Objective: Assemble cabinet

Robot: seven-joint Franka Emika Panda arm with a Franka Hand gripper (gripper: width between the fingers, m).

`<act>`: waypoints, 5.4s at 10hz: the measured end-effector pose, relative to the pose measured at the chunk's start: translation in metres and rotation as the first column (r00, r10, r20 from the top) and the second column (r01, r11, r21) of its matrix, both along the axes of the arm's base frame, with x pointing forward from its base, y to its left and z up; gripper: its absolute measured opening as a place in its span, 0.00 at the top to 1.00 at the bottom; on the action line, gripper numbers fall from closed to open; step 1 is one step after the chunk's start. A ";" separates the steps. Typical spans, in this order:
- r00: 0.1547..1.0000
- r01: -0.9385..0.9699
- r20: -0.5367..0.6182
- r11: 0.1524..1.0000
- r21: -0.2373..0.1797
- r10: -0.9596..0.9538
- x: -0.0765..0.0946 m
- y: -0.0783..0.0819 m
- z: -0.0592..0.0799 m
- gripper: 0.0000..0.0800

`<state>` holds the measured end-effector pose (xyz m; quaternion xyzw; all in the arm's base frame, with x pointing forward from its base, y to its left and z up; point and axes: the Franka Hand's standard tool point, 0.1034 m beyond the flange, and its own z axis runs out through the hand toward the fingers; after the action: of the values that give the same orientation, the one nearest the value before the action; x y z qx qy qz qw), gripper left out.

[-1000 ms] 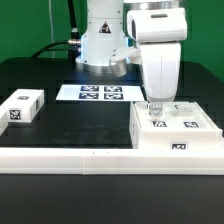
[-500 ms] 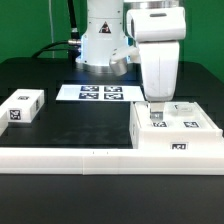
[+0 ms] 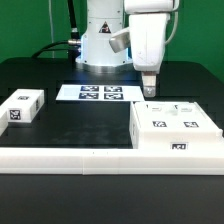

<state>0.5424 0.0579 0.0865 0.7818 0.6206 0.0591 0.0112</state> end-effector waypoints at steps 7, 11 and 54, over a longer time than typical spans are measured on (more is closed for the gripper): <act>0.870 0.492 -0.033 0.867 0.074 -0.491 -0.008 0.001 -0.004 0.00; 0.634 0.773 -0.101 0.622 0.129 -0.767 -0.018 0.005 -0.010 0.00; 0.174 0.983 -0.120 0.166 0.076 -0.977 -0.054 0.027 -0.080 0.00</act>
Offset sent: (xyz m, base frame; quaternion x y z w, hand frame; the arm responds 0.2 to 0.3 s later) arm 0.0000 0.0000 0.0000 0.0000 0.0000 0.1938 0.9810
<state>0.4885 0.0848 0.0068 0.9973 -0.0322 0.0635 -0.0200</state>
